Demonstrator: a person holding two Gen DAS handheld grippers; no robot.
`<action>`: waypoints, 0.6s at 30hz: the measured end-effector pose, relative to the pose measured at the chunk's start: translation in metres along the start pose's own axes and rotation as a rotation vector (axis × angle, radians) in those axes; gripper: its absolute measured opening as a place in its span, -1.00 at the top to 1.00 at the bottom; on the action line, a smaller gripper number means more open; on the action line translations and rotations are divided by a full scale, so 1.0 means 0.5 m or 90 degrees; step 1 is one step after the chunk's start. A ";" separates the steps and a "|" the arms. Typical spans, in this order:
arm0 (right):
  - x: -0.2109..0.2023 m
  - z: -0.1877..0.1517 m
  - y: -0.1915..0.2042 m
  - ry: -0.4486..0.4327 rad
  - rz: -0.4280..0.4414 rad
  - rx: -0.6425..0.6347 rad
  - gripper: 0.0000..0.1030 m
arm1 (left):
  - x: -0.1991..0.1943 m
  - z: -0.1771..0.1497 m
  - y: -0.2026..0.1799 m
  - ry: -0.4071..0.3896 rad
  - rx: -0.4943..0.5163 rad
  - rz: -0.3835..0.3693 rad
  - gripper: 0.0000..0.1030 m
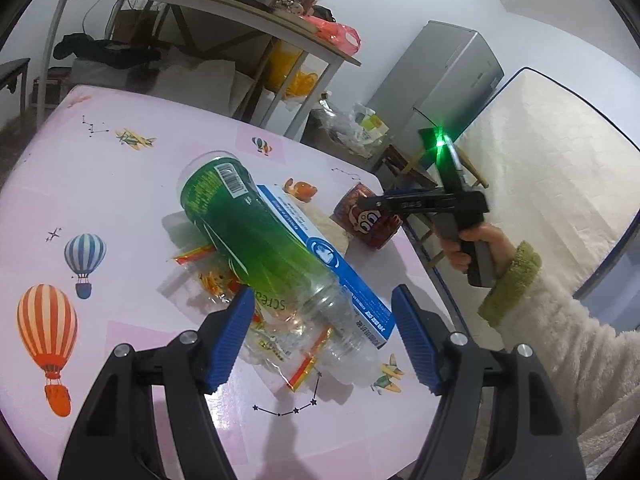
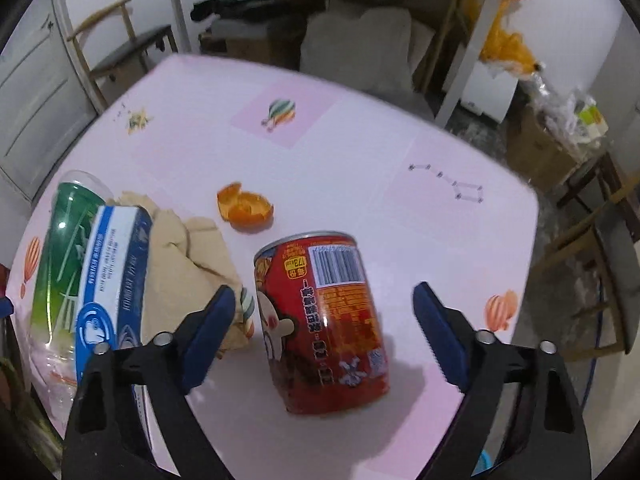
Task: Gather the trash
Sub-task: 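Close the right tool around the red drink can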
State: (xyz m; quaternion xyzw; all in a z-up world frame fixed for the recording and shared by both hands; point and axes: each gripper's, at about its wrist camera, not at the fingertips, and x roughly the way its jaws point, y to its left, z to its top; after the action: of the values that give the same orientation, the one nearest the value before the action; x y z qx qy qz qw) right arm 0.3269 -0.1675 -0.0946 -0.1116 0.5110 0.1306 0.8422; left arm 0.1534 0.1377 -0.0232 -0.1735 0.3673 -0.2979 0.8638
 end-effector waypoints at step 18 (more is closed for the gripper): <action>-0.044 -0.115 -0.007 0.003 0.056 0.128 -0.23 | 0.008 -0.007 -0.014 0.017 0.003 -0.020 -0.33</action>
State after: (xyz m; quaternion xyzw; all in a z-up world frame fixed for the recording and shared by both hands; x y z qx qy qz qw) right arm 0.2705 -0.1916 -0.1010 -0.0047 0.5279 0.1153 0.8414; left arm 0.1506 0.1293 -0.0240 -0.1731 0.3755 -0.3144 0.8545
